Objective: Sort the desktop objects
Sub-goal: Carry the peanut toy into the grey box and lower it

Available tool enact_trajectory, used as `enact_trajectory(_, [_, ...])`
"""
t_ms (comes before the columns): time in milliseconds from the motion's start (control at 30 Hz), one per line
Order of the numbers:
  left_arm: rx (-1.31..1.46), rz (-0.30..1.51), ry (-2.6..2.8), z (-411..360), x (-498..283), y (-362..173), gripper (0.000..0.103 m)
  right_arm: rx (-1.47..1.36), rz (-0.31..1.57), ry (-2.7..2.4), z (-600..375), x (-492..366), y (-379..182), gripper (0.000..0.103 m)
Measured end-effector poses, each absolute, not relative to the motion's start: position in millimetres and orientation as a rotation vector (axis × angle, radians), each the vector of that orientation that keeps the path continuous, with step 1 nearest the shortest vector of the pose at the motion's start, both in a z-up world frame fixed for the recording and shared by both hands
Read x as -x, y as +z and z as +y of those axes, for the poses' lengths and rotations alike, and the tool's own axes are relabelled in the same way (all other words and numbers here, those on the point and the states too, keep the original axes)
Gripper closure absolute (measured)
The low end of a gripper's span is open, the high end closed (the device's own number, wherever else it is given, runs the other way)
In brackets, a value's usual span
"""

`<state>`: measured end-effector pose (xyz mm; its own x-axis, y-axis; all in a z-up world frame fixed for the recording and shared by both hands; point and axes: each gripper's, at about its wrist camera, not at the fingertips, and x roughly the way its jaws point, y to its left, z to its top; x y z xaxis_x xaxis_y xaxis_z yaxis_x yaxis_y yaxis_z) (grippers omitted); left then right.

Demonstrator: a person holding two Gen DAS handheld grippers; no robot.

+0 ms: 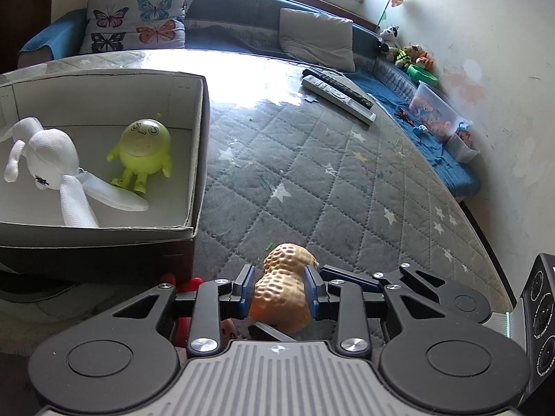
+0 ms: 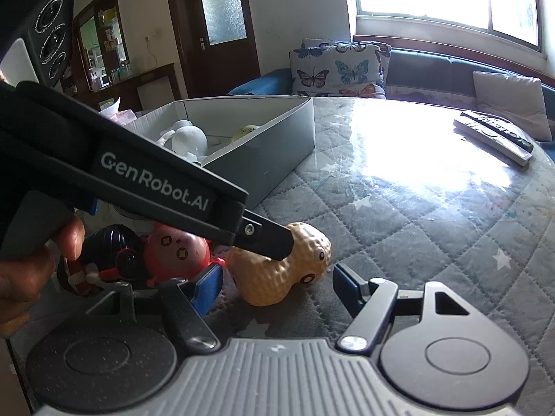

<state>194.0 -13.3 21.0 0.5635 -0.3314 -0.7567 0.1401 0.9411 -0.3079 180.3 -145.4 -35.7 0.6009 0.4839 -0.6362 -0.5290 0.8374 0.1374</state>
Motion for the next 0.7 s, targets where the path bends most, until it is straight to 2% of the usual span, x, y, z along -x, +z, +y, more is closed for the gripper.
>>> enact_trajectory(467, [0.271,0.972,-0.298,-15.1,-194.2,19.5,0.069,0.065,0.715,0.584,-150.7,-177.0,-34.6,0.032])
enact_trajectory(700, [0.248,0.966,-0.29,-20.1,-194.5,17.8,0.066,0.063,0.723,0.582,-151.2,-178.6,-36.5,0.034])
